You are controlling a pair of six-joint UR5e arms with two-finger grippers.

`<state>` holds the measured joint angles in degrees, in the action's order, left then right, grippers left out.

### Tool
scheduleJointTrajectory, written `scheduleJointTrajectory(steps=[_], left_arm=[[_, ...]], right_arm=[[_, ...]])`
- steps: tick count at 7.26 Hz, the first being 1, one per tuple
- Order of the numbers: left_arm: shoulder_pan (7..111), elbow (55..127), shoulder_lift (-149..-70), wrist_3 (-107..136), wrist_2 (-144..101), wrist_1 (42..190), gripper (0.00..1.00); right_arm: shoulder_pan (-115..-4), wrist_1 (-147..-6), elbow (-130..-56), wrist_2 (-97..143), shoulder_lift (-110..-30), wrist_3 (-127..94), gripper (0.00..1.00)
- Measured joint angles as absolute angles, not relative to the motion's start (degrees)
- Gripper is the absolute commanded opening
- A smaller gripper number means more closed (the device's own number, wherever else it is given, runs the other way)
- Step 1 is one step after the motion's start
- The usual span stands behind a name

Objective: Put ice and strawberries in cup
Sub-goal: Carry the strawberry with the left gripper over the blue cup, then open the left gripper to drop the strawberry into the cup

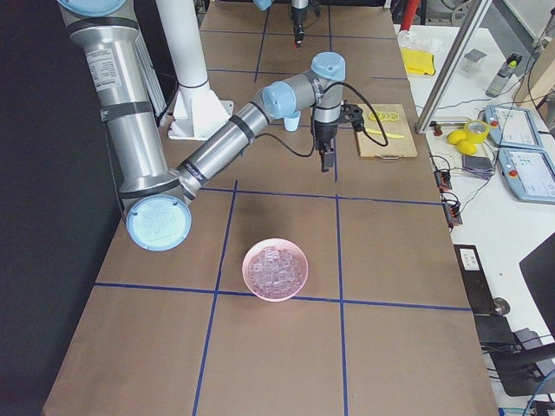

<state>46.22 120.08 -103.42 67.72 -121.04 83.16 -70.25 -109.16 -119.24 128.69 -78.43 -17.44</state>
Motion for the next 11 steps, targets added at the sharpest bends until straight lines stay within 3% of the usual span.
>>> scheduleJointTrajectory(steps=[2,6,10,11], left_arm=[[40.2,117.4,-116.6,75.0,-117.8,75.6,0.00],[31.6,99.9,-139.0,84.5,-111.6,75.4,0.00],[27.8,91.9,-141.6,86.1,-108.9,82.5,0.00],[27.4,91.4,-141.7,86.4,-108.8,83.3,0.06]], right_arm=[[-77.2,-109.0,-116.5,131.5,-82.7,-7.0,0.99],[-88.2,-103.4,-103.6,135.5,-86.6,9.7,0.99],[-90.6,-102.5,-100.1,135.5,-87.2,11.5,0.99],[-90.7,-102.3,-100.1,135.5,-87.6,11.4,0.99]])
